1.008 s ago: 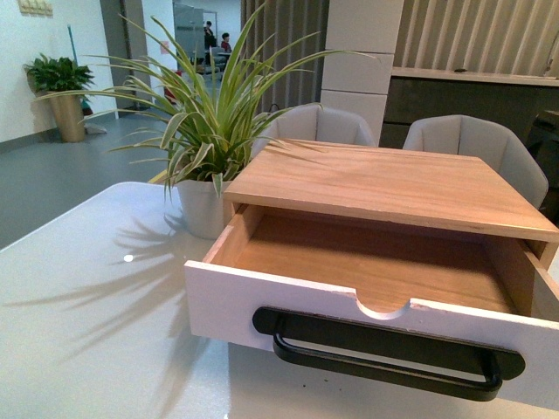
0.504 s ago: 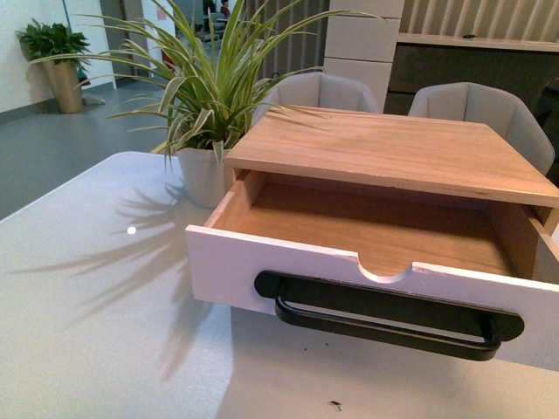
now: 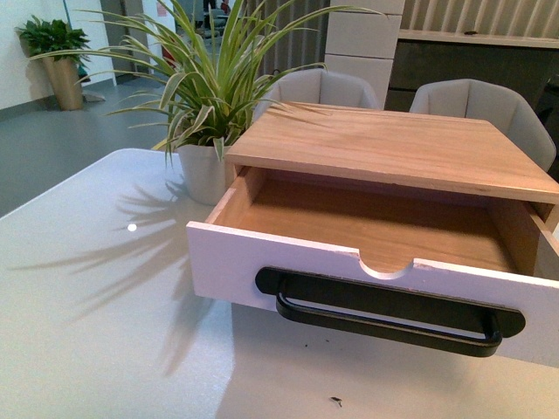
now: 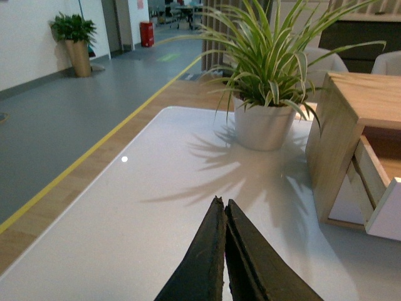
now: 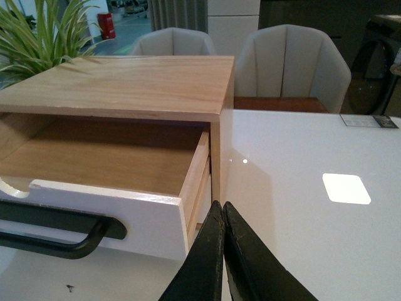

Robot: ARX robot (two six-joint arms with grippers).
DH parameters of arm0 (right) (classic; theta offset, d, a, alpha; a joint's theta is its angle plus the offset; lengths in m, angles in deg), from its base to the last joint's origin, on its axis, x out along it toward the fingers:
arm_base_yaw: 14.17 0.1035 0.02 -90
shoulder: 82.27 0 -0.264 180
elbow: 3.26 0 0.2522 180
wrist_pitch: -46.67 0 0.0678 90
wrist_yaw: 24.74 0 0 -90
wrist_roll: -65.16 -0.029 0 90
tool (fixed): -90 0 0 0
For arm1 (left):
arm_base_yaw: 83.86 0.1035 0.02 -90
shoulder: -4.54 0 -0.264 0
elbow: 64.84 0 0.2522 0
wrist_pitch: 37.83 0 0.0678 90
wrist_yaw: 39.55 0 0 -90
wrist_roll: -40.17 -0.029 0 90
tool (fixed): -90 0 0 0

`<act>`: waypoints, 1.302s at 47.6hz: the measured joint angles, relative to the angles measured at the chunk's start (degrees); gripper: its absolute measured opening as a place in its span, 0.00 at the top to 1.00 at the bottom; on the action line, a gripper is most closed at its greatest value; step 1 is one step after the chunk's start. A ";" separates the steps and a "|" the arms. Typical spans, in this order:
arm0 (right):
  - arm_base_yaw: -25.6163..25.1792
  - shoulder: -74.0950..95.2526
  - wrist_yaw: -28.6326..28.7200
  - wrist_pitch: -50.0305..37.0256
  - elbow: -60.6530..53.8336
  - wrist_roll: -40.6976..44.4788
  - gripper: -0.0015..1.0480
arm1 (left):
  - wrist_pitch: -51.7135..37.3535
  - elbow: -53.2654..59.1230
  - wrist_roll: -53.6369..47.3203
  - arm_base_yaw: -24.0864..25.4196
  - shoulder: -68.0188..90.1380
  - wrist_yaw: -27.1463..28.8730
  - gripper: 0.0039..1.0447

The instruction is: Pull drawer

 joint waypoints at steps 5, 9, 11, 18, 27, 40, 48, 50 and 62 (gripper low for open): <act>0.00 -1.51 0.00 -0.59 -0.81 0.00 0.98 | 0.83 0.98 0.02 0.02 -1.68 -0.02 0.97; 0.00 -3.08 -0.04 0.81 -0.81 0.00 0.98 | 2.69 0.98 0.02 0.02 -3.87 0.00 0.97; 0.00 -3.56 0.00 1.38 -0.81 0.00 0.98 | 3.39 0.98 0.02 0.02 -4.66 -0.02 0.97; 0.00 -6.45 -0.02 4.26 -0.81 0.00 0.98 | 7.34 0.98 0.02 0.02 -8.52 -0.02 0.97; 0.00 -16.02 0.00 15.32 -0.79 0.00 0.98 | 11.39 0.98 0.02 0.02 -12.59 0.00 0.97; 0.00 -17.84 0.00 15.98 -0.79 0.00 0.98 | 22.99 0.96 0.02 0.04 -23.56 -0.02 0.97; 0.00 -17.88 -0.02 15.98 -0.79 0.02 0.94 | 23.28 0.96 0.04 0.04 -24.15 0.00 0.89; 0.00 -17.90 0.00 15.98 -0.79 0.02 0.84 | 23.28 0.96 0.04 0.04 -24.15 0.00 0.79; 0.00 -17.90 0.00 15.98 -0.79 0.02 0.33 | 23.30 0.96 0.04 0.04 -24.17 0.00 0.28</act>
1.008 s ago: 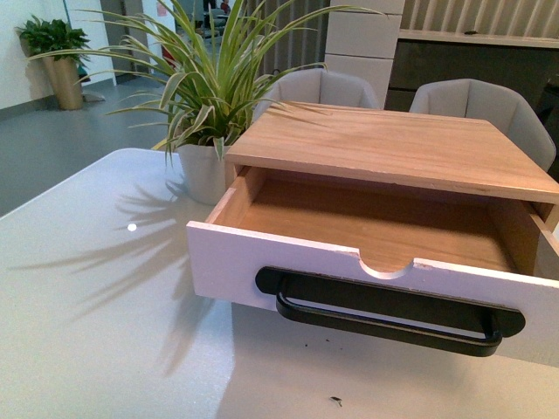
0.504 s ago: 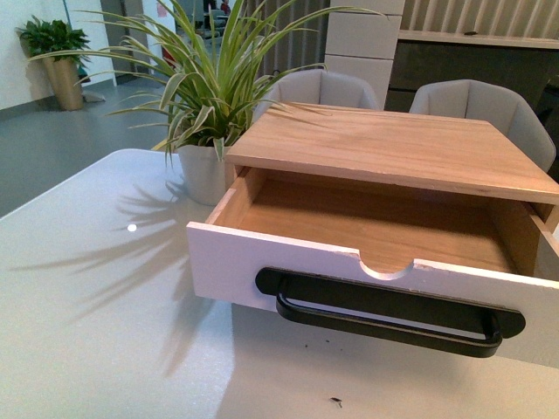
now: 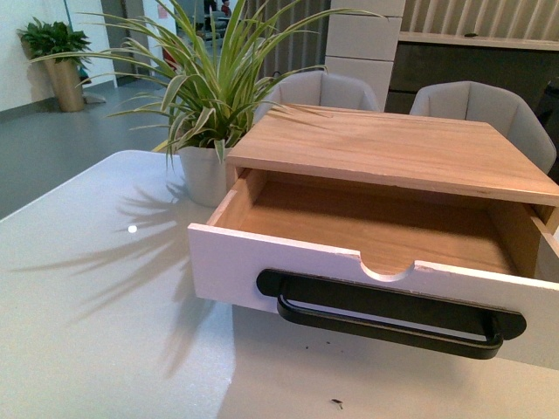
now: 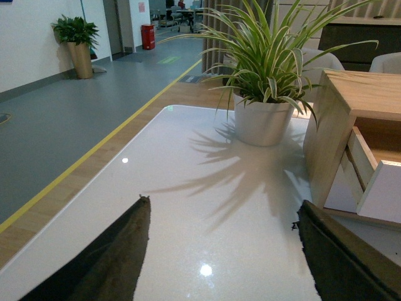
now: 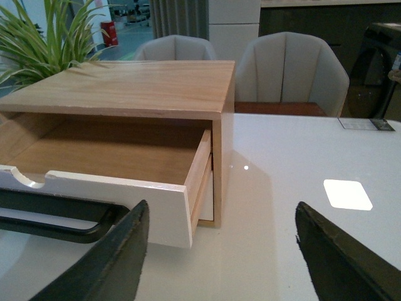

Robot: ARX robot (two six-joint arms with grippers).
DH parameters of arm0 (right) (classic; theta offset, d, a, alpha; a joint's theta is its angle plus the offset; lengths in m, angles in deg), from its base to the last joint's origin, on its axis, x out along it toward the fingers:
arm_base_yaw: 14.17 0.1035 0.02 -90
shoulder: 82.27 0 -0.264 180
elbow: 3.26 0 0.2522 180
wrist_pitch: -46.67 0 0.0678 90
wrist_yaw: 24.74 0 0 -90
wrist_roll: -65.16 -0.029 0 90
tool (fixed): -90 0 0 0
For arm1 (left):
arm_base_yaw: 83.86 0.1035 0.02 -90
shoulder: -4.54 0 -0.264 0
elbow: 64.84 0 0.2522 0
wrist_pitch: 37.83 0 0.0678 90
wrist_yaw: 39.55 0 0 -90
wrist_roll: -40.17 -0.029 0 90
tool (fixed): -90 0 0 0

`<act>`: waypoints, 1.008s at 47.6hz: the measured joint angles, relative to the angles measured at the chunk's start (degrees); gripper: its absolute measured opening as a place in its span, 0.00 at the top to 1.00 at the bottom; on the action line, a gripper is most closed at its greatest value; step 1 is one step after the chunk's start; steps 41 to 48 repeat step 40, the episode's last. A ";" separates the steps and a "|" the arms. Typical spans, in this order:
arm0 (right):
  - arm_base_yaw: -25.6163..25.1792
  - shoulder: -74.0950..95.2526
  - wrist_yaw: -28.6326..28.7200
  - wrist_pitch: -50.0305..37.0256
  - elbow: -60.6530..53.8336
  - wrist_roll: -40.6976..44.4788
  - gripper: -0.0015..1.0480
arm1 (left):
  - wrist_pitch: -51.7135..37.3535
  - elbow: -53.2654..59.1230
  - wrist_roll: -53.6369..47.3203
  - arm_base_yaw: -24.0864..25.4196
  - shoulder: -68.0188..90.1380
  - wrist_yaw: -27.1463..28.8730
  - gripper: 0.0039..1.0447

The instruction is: Pull drawer

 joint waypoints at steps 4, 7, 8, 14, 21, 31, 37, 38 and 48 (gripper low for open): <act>0.00 0.00 0.00 0.00 0.00 0.00 0.15 | 0.00 0.00 0.00 0.00 0.00 0.00 0.10; 0.00 0.00 0.00 0.00 0.00 0.00 0.08 | 0.00 0.00 -0.02 0.00 0.00 0.00 0.07; 0.00 0.00 0.00 0.00 0.00 0.00 0.08 | 0.00 0.00 -0.02 0.00 0.00 -0.02 0.07; 0.00 0.00 0.00 0.00 0.00 0.00 0.09 | 0.00 0.02 -0.02 0.00 0.00 -0.02 0.07; 0.00 0.00 0.00 0.00 0.00 0.00 0.09 | 0.00 0.00 -0.02 0.00 0.00 0.00 0.07; 0.00 0.00 0.00 0.00 0.00 0.00 0.09 | 0.00 0.00 -0.02 0.00 0.00 0.00 0.07; 0.00 0.00 0.00 0.00 0.00 0.00 0.09 | 0.00 0.02 -0.02 0.00 0.00 0.00 0.07; 0.00 0.00 0.00 0.00 0.00 0.00 0.09 | 0.00 0.00 -0.02 0.00 0.00 0.00 0.07; 0.00 0.00 0.00 0.00 0.00 0.00 0.09 | 0.00 0.00 -0.02 0.00 0.00 0.00 0.07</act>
